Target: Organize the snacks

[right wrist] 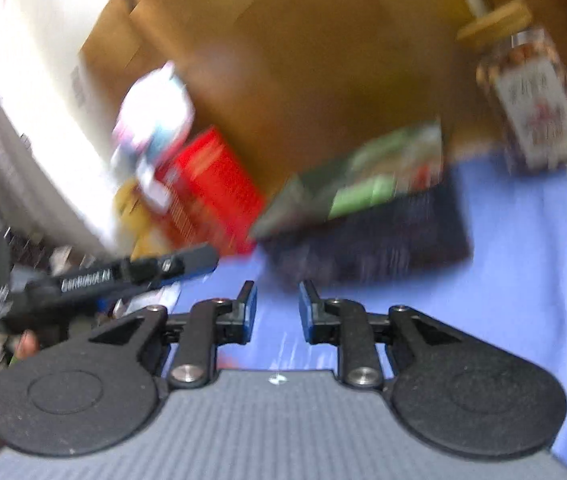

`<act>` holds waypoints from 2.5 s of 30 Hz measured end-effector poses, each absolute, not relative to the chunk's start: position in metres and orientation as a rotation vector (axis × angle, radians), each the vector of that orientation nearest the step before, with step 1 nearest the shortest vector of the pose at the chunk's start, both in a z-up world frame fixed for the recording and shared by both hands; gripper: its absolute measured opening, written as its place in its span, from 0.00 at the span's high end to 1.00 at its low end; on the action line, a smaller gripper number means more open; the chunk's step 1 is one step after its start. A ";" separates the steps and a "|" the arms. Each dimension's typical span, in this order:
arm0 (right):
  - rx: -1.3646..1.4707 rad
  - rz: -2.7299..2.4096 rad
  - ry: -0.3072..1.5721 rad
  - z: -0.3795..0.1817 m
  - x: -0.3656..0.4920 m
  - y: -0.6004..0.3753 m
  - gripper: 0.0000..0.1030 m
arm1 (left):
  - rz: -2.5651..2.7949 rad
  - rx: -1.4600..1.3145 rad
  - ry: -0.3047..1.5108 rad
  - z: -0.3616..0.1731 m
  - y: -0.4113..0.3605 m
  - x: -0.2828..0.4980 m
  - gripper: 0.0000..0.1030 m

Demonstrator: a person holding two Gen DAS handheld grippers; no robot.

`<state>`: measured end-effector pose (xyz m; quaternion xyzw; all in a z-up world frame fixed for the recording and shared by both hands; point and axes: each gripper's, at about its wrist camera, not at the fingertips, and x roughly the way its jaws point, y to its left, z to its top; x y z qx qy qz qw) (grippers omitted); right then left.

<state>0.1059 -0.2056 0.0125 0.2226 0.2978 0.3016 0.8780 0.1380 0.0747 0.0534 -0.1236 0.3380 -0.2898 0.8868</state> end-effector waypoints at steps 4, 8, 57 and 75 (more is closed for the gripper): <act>0.349 0.668 0.670 0.002 0.054 -0.195 0.68 | -0.698 -0.226 0.771 0.036 0.072 0.103 0.60; 0.198 0.668 0.715 -0.001 0.027 -0.173 0.59 | -0.727 -0.185 0.831 0.022 0.063 0.084 0.60; 0.462 0.416 0.571 0.008 0.033 -0.257 0.59 | -0.716 -0.274 0.811 0.037 0.023 0.140 0.56; 0.451 0.669 0.700 -0.023 -0.013 -0.173 0.60 | -0.595 -0.325 0.838 0.019 0.056 0.066 0.56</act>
